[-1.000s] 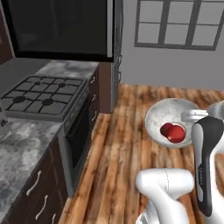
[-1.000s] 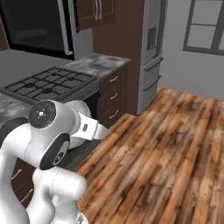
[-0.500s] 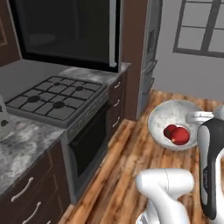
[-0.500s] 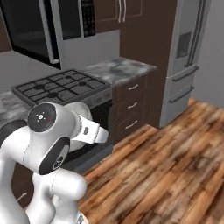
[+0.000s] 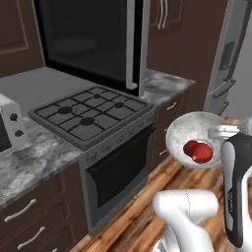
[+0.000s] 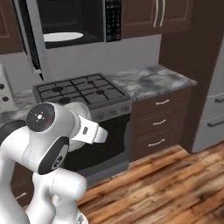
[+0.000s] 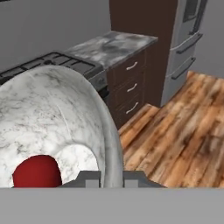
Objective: Place the bowl containing the tomato and onion in the microwave. Close the microwave door and press the start button to microwave the meal.
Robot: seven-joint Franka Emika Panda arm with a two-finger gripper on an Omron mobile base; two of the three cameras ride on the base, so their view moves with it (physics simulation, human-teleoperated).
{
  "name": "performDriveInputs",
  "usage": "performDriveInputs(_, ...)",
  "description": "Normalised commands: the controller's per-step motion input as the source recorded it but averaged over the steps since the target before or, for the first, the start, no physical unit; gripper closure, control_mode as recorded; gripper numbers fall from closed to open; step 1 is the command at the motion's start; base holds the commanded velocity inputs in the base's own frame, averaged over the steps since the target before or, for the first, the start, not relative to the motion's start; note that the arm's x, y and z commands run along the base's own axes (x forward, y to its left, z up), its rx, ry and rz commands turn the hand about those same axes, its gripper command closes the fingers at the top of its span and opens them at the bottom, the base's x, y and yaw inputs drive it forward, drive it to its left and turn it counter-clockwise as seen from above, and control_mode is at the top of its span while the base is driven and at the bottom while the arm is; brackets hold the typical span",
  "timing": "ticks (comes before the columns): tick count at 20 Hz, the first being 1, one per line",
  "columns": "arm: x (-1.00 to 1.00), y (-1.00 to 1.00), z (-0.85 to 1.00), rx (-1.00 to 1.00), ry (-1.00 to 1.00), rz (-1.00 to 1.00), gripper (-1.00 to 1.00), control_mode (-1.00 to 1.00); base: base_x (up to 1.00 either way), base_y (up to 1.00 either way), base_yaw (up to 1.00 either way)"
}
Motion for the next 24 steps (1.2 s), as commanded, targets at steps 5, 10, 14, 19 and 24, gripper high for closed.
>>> performDriveInputs(5,0.00,0.00,0.00,0.00,0.00,0.00,1.00,1.00,0.53,-0.68,0.48)
performDriveInputs(10,0.00,0.00,0.00,0.00,0.00,0.00,1.00,1.00,0.48,-0.54,0.52)
performDriveInputs(14,0.00,0.00,0.00,0.00,0.00,0.00,1.00,1.00,0.41,-0.42,0.55)
performDriveInputs(19,0.00,0.00,0.00,0.00,0.00,0.00,1.00,1.00,0.45,-0.51,0.52)
performDriveInputs(24,0.00,0.00,0.00,0.00,0.00,0.00,1.00,1.00,0.46,-0.48,0.49)
